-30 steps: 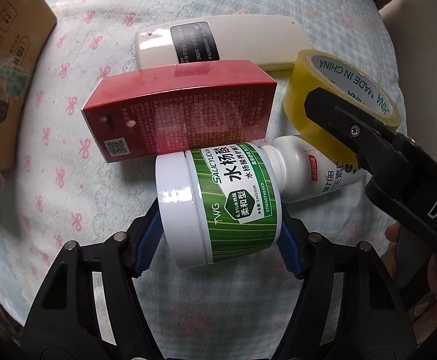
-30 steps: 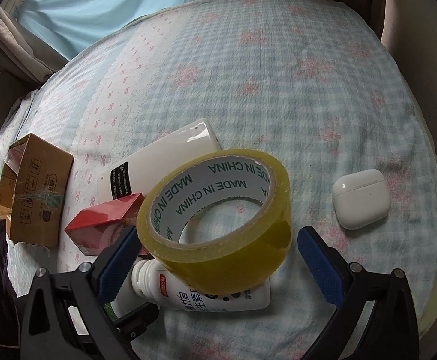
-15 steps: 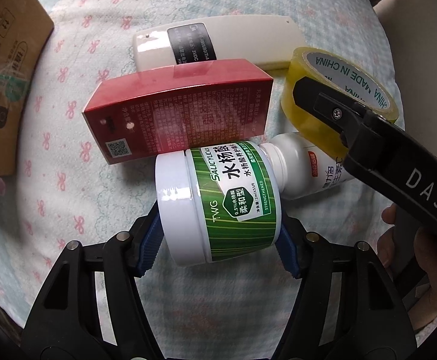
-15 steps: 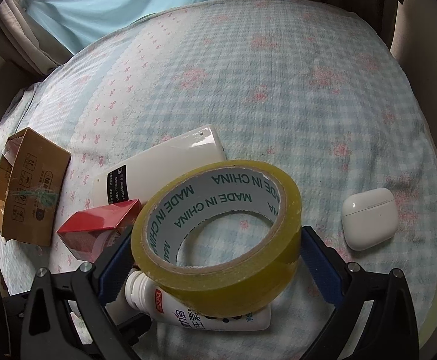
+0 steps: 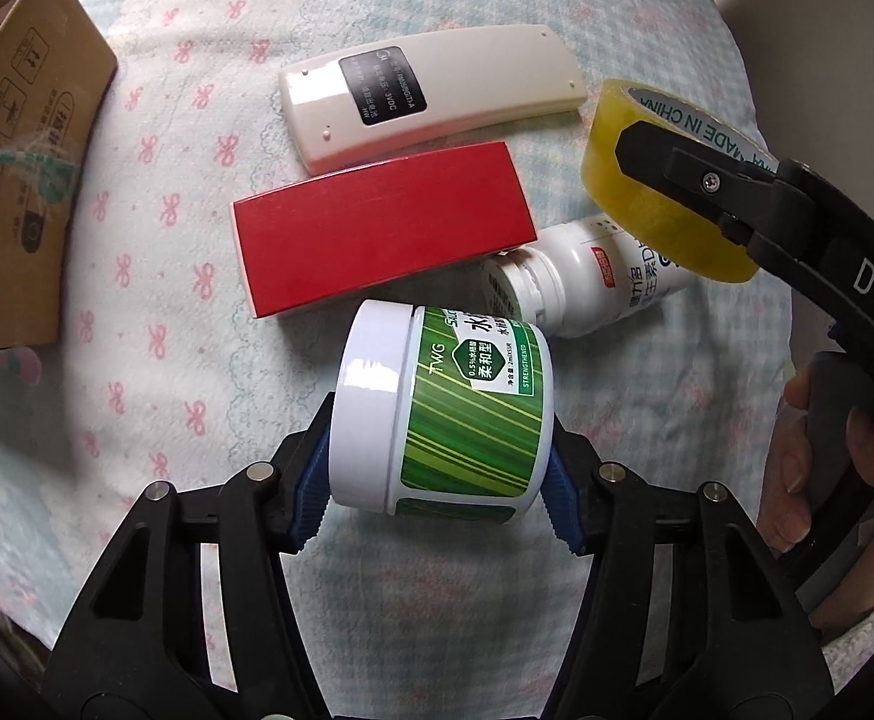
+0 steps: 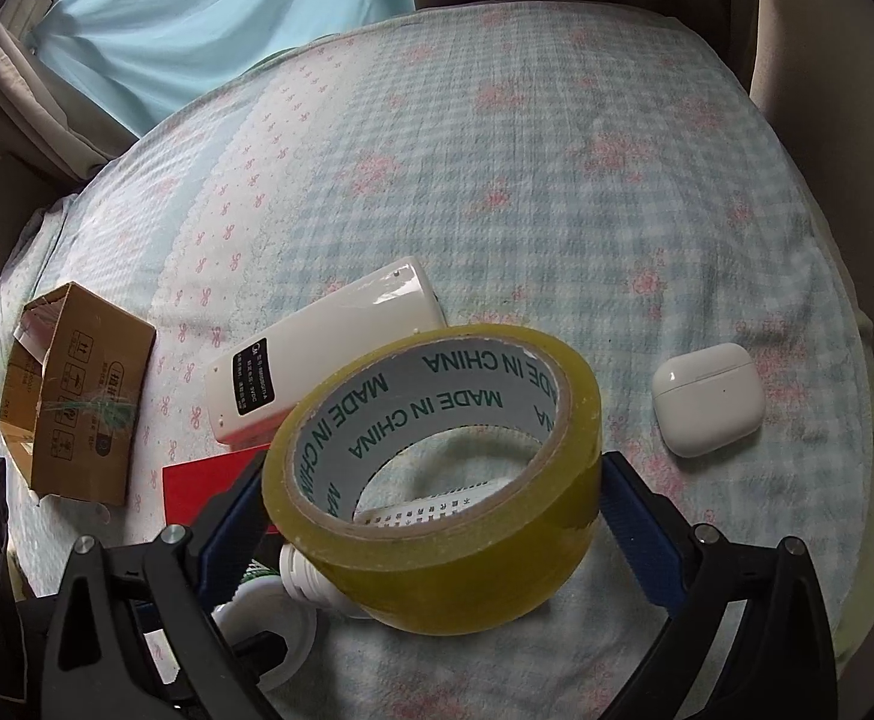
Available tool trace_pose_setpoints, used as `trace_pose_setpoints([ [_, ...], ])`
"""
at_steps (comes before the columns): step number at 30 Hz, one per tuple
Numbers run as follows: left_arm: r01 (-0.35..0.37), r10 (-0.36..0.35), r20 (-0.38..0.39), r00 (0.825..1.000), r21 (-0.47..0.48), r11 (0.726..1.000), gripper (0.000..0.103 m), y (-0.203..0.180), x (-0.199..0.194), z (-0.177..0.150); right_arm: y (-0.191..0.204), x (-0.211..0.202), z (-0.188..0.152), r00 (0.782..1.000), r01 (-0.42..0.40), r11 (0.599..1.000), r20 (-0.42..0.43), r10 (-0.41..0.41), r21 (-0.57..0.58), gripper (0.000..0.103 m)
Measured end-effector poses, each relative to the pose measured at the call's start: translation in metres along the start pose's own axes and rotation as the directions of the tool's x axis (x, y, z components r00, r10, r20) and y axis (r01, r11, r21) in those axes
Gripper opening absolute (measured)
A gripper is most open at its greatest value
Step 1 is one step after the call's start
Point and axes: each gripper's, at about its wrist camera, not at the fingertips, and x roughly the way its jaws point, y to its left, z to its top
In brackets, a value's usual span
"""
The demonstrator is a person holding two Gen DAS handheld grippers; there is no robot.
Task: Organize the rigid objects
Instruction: 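Grasp the green-labelled jar with the left tool while the right tool grasps the yellow tape, then carry the green jar and yellow tape into the box and release both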
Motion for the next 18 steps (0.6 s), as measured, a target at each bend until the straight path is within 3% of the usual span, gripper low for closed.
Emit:
trace_pose_setpoints([
  [8, 0.028, -0.028, 0.035, 0.999, 0.017, 0.999, 0.055, -0.001, -0.037, -0.002, 0.014, -0.035, -0.001, 1.000, 0.007, 1.000, 0.024, -0.007, 0.019, 0.101],
  [18, 0.096, -0.093, 0.152, 0.984, -0.013, 0.995, 0.055, 0.020, -0.116, 0.000, 0.059, -0.106, 0.009, 0.996, -0.004, 1.000, 0.088, 0.003, 0.008, 0.101],
])
